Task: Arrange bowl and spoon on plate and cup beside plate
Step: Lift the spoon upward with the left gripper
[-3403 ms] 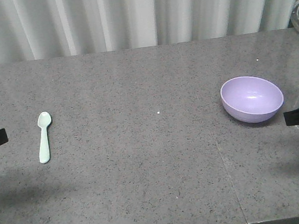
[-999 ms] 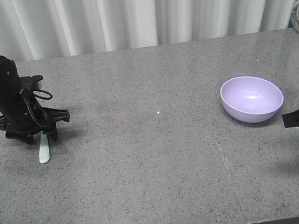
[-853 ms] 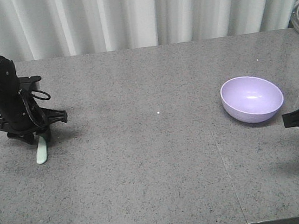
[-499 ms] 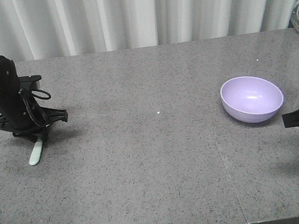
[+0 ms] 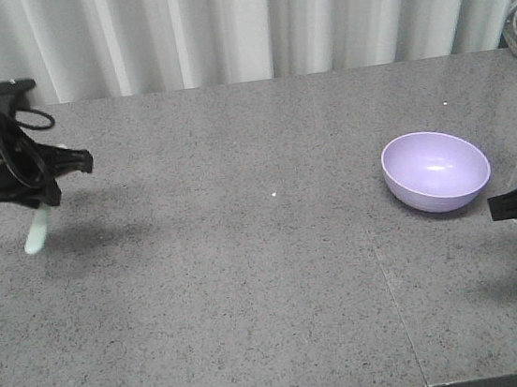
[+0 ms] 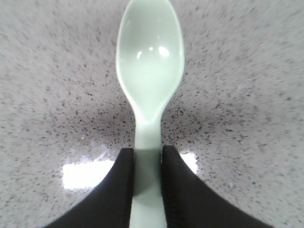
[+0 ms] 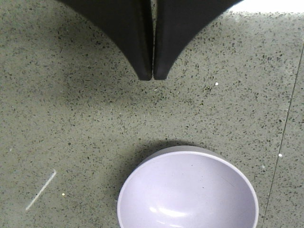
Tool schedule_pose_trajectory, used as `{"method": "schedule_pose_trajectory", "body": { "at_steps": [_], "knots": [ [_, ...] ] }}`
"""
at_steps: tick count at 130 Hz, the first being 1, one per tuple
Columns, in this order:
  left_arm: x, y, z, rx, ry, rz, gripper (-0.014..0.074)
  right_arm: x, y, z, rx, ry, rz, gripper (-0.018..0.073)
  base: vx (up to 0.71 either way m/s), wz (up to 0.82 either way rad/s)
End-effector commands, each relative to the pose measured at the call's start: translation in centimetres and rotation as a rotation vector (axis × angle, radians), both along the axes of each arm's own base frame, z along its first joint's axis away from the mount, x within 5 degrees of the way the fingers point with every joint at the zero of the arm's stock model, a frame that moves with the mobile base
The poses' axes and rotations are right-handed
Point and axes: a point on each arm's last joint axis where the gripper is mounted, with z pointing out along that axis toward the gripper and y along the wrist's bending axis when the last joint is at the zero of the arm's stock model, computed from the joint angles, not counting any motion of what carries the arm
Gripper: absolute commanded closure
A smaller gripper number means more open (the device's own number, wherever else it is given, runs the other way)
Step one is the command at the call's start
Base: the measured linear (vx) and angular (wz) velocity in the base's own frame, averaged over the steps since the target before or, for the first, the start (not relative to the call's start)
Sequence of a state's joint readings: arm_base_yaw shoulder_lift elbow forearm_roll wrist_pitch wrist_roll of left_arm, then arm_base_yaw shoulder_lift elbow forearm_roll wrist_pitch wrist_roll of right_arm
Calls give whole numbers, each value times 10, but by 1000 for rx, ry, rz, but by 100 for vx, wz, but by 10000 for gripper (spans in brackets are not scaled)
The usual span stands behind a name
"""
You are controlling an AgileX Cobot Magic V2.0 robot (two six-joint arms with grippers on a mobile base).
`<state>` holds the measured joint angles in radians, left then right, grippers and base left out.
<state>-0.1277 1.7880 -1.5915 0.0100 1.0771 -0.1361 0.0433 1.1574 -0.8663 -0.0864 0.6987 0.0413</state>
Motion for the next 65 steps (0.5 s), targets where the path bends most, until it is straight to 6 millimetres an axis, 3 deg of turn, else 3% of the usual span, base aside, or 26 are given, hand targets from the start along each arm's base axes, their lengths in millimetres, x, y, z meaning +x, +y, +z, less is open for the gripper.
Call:
{"method": "schedule_pose_trajectory", "body": {
  "at_steps": [1,44,65],
  "knots": [
    [-17,-1,46,-25,-145,-13,605,3,-1,17,-11,-95,8,566,0,0],
    [-44,2,79,-21,-207,-38,604,3,-1,17,-11,-95,8,566,0,0],
    [-46,3,80,-20,-194,-37,604,3,-1,17,-11,-95,8,566,0,0]
  ]
}}
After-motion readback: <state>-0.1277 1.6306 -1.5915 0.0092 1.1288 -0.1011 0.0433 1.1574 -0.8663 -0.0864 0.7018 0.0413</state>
